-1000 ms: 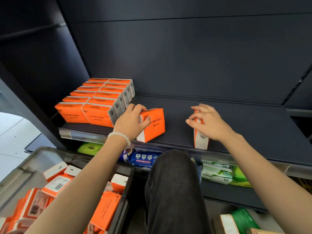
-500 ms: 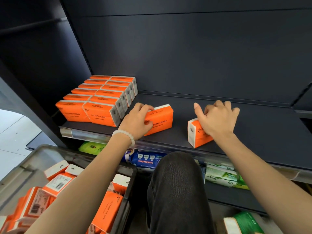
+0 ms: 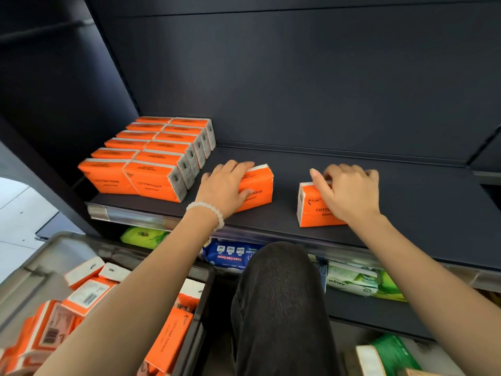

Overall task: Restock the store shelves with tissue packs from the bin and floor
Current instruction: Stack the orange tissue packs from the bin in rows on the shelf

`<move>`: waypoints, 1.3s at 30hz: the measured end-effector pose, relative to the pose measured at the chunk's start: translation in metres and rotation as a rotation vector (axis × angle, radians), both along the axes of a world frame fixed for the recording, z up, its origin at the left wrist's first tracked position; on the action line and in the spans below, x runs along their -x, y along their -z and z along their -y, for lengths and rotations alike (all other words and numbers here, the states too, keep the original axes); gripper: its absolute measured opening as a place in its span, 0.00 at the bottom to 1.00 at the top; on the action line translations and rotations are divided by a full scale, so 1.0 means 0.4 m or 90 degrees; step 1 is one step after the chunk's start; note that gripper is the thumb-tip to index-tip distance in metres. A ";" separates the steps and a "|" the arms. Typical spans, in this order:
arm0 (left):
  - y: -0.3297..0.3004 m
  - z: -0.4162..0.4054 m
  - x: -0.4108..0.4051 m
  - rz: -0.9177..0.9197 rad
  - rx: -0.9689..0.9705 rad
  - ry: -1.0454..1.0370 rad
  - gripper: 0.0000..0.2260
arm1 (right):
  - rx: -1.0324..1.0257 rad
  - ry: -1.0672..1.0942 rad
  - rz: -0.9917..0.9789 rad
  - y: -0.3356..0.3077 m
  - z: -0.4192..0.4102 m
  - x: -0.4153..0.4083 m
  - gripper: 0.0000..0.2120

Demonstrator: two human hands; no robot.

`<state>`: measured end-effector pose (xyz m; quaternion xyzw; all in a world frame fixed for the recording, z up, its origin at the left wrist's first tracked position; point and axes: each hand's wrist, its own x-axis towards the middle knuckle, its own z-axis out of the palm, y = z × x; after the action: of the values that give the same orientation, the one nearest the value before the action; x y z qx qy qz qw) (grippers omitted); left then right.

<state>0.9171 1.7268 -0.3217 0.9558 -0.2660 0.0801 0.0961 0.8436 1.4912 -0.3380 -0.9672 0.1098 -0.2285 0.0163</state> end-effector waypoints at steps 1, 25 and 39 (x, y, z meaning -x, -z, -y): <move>0.000 0.001 -0.002 0.004 -0.010 -0.001 0.26 | -0.024 -0.049 -0.005 -0.002 0.011 0.006 0.31; -0.102 -0.245 0.057 -0.015 0.211 -0.048 0.18 | -0.258 -0.309 -0.134 -0.090 -0.141 -0.001 0.19; -0.094 -0.615 -0.025 0.029 0.102 -0.204 0.19 | -0.338 -0.465 -0.150 -0.133 -0.583 -0.189 0.18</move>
<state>0.9270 1.9727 -0.2843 0.9732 -0.1053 0.1373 0.1514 0.9194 1.7243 -0.2848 -0.9242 -0.1825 -0.0601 0.3299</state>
